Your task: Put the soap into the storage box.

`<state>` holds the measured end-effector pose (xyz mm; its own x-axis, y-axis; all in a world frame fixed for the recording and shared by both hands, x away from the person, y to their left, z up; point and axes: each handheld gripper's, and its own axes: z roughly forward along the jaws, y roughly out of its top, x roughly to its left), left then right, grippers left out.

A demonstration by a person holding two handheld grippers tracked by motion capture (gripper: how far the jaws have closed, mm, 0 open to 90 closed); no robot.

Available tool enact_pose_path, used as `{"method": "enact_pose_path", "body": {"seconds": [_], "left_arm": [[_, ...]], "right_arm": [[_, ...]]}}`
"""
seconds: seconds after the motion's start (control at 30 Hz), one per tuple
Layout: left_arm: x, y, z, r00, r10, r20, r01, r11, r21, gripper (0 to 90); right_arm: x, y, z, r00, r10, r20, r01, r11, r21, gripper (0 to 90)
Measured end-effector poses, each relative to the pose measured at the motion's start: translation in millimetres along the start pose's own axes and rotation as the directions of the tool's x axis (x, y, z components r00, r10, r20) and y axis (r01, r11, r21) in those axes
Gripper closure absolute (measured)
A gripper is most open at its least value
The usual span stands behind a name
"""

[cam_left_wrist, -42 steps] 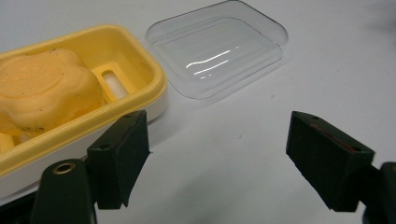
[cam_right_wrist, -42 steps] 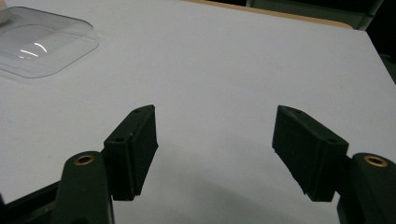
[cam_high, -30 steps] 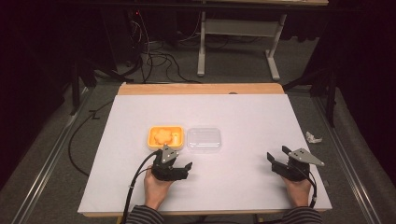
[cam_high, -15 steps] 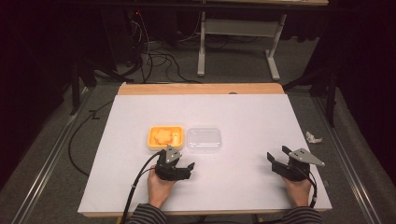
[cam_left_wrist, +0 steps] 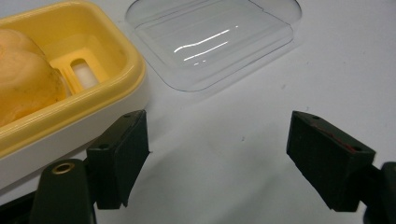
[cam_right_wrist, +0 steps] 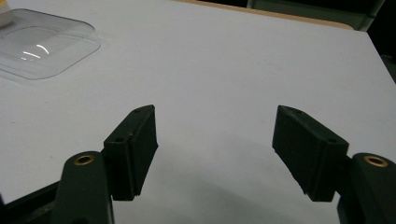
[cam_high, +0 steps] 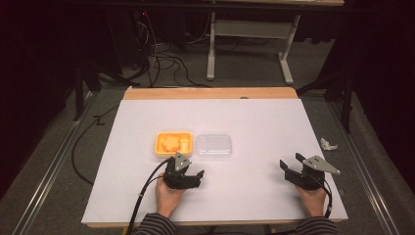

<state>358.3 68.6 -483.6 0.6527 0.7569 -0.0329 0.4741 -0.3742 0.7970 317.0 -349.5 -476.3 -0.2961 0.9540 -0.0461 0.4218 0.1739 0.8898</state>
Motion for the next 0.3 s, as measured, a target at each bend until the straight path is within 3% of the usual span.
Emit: {"method": "enact_pose_path", "body": {"seconds": [0.3], "left_arm": [[-2.4,-0.7,-0.6,0.9997,0.023,-0.005,-0.023,0.9997,-0.006,20.3]], "right_arm": [[0.1,0.0,0.1,1.0,-0.001,0.0,0.001,1.0,0.002,31.4]]}}
